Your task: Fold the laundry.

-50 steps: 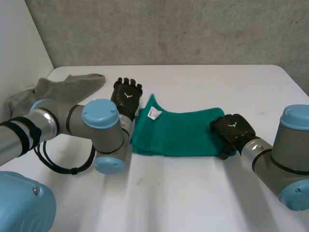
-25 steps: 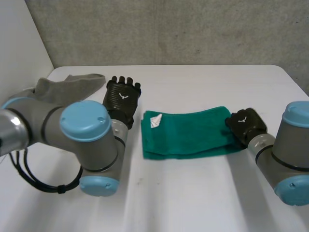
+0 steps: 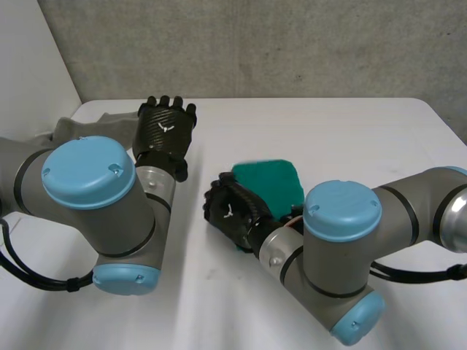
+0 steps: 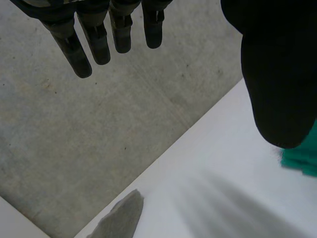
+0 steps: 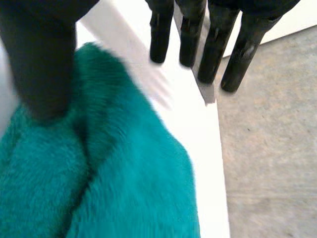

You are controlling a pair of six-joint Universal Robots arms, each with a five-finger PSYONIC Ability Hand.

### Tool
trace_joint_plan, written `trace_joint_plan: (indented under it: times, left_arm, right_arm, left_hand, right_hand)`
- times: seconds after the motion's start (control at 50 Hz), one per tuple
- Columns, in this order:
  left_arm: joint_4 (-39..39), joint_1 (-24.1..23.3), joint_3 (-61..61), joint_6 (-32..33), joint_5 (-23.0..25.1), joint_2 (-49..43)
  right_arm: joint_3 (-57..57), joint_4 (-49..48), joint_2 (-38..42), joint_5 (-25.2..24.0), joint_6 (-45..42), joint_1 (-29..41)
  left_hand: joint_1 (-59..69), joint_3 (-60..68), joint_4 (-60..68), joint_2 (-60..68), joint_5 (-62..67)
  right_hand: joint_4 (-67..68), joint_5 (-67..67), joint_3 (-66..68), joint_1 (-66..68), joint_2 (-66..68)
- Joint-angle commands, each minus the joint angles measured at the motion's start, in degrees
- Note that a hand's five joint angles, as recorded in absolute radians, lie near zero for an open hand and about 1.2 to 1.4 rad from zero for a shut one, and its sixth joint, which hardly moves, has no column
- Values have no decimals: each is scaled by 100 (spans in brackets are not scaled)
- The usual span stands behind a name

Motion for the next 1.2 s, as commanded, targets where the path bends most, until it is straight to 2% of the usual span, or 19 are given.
trace_joint_plan:
  times: [0.02, 0.1, 0.18, 0.28, 0.4, 0.56, 0.7, 0.8, 0.86, 0.96, 1.02, 1.14, 1.2]
  left_arm:
    - [0, -171, 333, -372, 206, -13]
    - [-18, -347, 571, -671, 618, -136]
    - [-141, -488, 755, -1075, 874, -408]
    - [-833, -760, 1264, -1322, 918, -1048]
    - [-1652, -743, 1731, -1331, 866, -1753]
    - [-1890, -637, 1846, -1216, 567, -2061]
    - [-2031, -655, 1802, -979, 584, -2026]
    - [-2040, -681, 1802, -979, 725, -1684]
    - [-2031, -629, 1767, -988, 918, -1166]
    - [-2048, -427, 1626, -1014, 1374, -401]
    - [-2127, -181, 1424, -1040, 1901, 47]
    - [-2793, 109, 1265, -1251, 3244, 610]
    - [-3015, 215, 1283, -1348, 3554, 646]
  right_arm:
    - [132, 0, -1180, 82, 3002, -1154]
    - [89, 262, -1367, -14, 4744, -1710]
    - [-235, 859, -1193, -59, 5312, -1861]
    - [-719, 1555, -463, -68, 5155, -1888]
    - [-1483, 2100, 555, -15, 5058, -1897]
    - [-1959, 2558, 1199, 55, 4603, -1835]
    - [-1933, 2541, 972, 20, 4267, -1844]
    - [-1417, 2051, 209, 73, 4346, -1923]
    - [-942, 1558, -162, 213, 4486, -1984]
    - [164, 670, -1075, 915, 5056, -2300]
    - [570, 668, -1209, 1048, 5460, -2485]
    - [1090, 896, -1095, 786, 6165, -2556]
    - [1213, 958, -902, 400, 6340, -2538]
  left_hand:
    - [-30, -86, -46, -54, -147]
    - [38, -19, 21, 13, -79]
    - [122, 65, 105, 98, 5]
    - [206, 149, 189, 182, 89]
    - [391, 334, 374, 367, 274]
    - [475, 418, 458, 451, 358]
    - [458, 402, 441, 434, 341]
    - [391, 334, 374, 367, 274]
    - [341, 284, 324, 316, 224]
    - [324, 267, 307, 300, 207]
    - [324, 267, 307, 300, 207]
    - [341, 284, 324, 316, 224]
    - [341, 284, 324, 316, 224]
  right_hand:
    - [-1453, -1460, -1430, -1005, -1378]
    - [-1453, -1460, -1430, -1005, -1378]
    - [-1453, -1460, -1430, -1005, -1378]
    - [-1453, -1460, -1430, -1005, -1378]
    - [-1453, -1460, -1430, -1005, -1378]
    - [-1453, -1460, -1430, -1005, -1378]
    - [-1453, -1460, -1430, -1005, -1378]
    - [-1453, -1460, -1430, -1005, -1378]
    - [-1453, -1460, -1430, -1005, -1378]
    - [-1453, -1460, -1430, -1005, -1378]
    - [-1453, -1460, -1430, -1005, -1378]
    - [-1453, -1460, -1430, -1005, -1378]
    - [-1453, -1460, -1430, -1005, -1378]
